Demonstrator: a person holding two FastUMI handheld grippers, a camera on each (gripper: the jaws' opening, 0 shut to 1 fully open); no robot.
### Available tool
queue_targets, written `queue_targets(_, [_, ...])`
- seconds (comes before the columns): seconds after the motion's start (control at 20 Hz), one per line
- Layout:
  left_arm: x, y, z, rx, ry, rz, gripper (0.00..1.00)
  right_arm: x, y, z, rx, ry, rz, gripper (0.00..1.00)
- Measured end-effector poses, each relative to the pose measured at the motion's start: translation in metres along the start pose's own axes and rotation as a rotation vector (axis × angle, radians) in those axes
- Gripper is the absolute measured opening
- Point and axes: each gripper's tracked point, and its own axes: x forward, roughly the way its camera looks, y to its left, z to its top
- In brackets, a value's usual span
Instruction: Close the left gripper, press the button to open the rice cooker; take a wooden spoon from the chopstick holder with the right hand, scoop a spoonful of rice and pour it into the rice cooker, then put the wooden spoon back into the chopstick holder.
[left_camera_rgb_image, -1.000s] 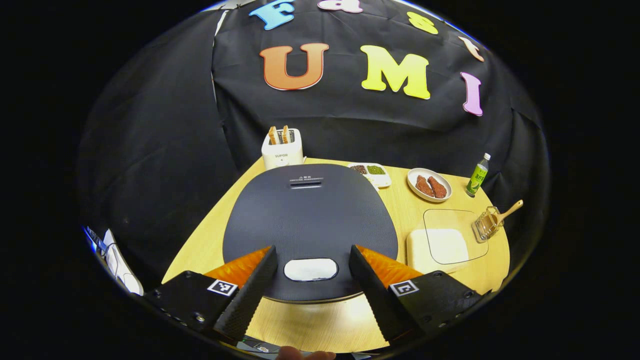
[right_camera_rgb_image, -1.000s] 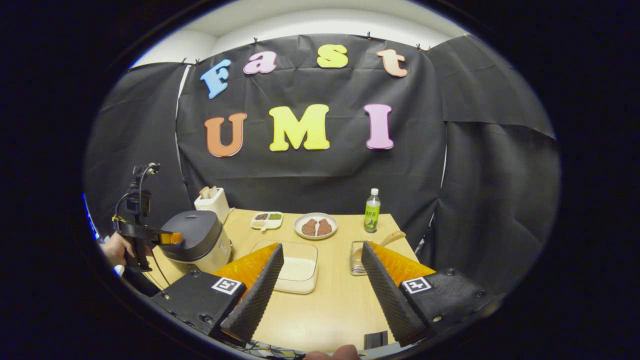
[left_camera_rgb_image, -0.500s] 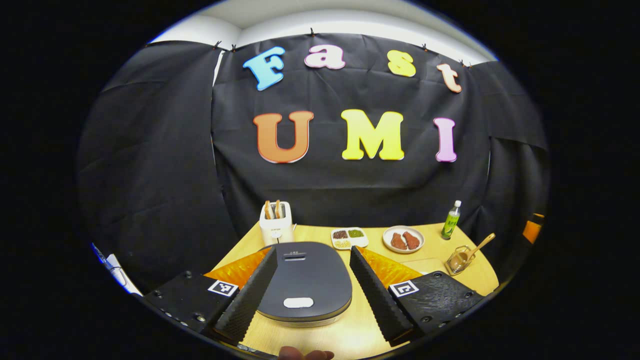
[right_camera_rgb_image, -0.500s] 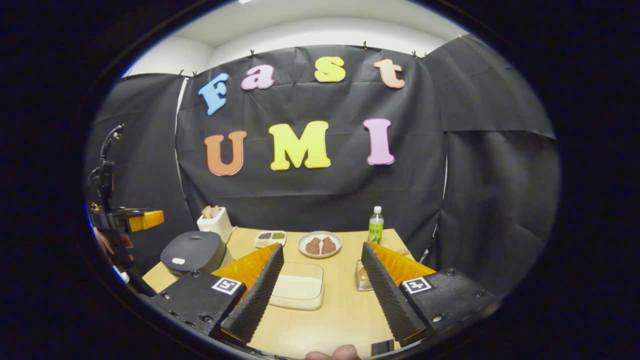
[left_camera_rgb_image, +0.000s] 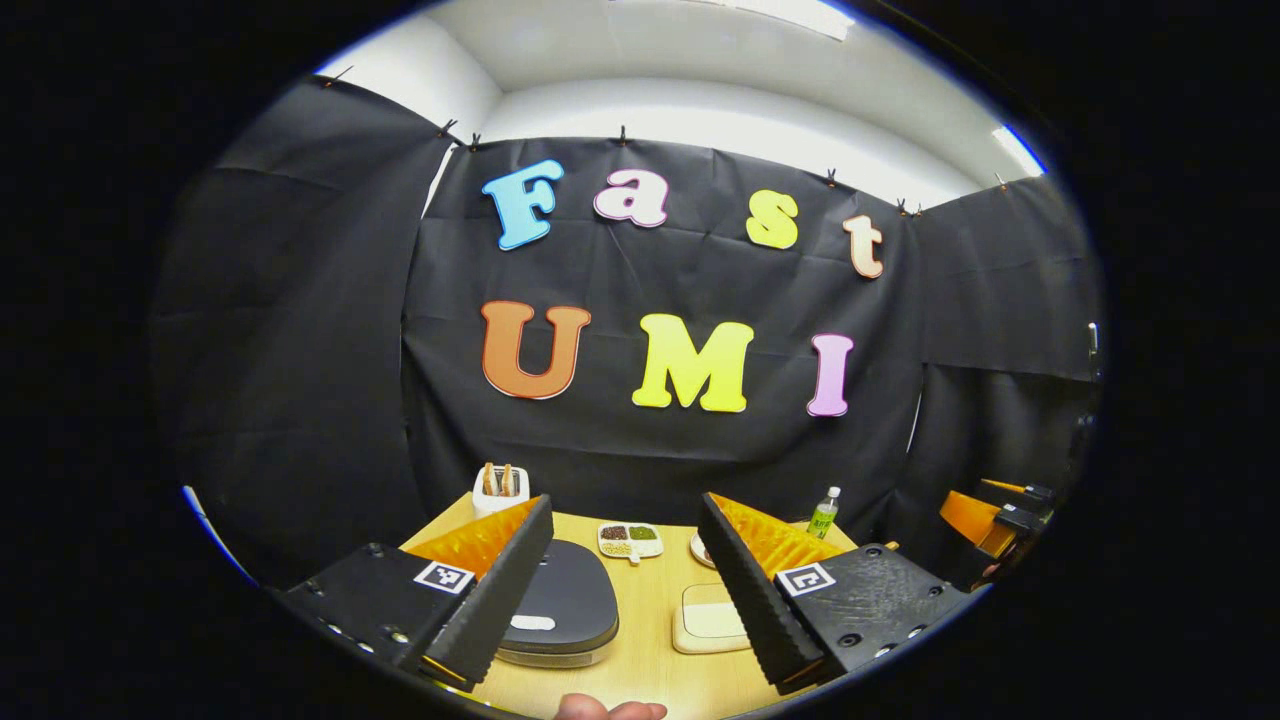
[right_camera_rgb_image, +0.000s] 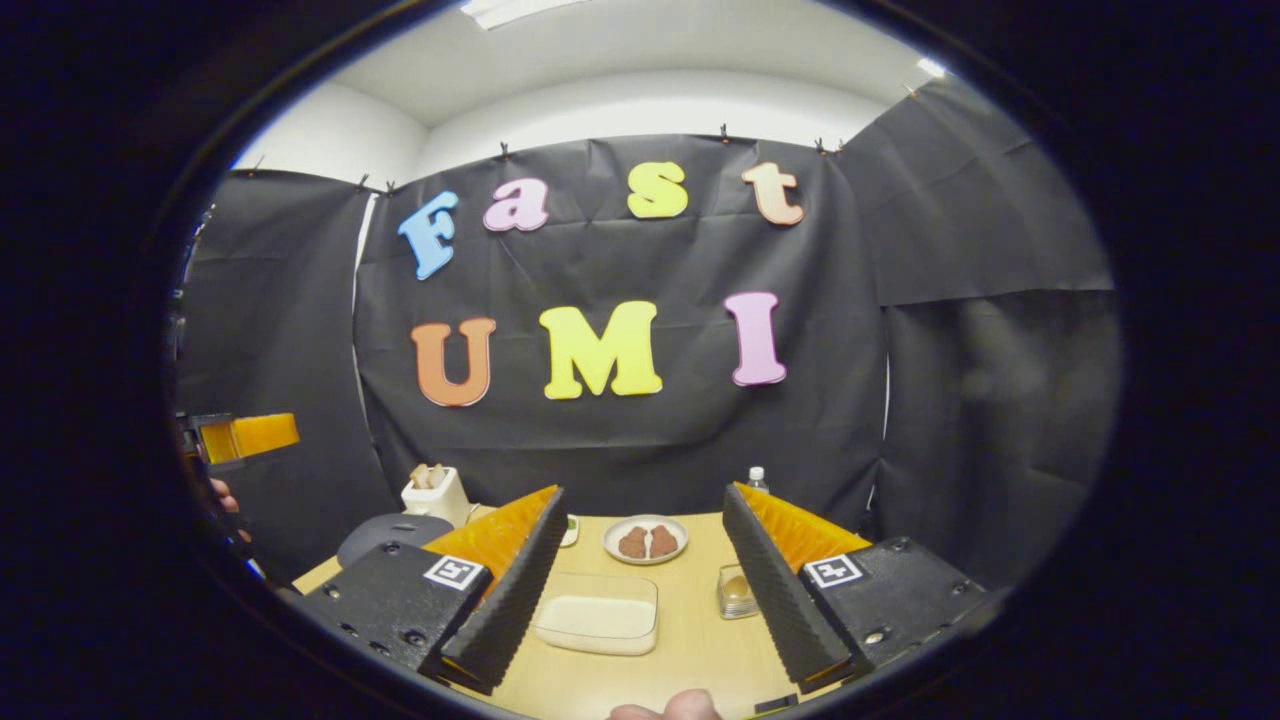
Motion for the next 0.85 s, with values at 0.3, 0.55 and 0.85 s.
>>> queue_targets(0.3, [-0.022, -0.018, -0.005, 0.063, -0.019, -0.017, 0.94, -0.021, 0.006, 0.010, -0.008, -0.033, -0.037, 1.00])
queue_targets(0.55, [-0.030, -0.031, -0.005, 0.083, -0.032, -0.050, 0.95, -0.038, 0.021, 0.009, -0.064, -0.053, -0.027, 1.00])
queue_targets(0.85, [-0.030, -0.028, -0.003, 0.078, -0.040, -0.048, 0.95, -0.039, 0.021, 0.011, -0.062, -0.055, -0.031, 0.99])
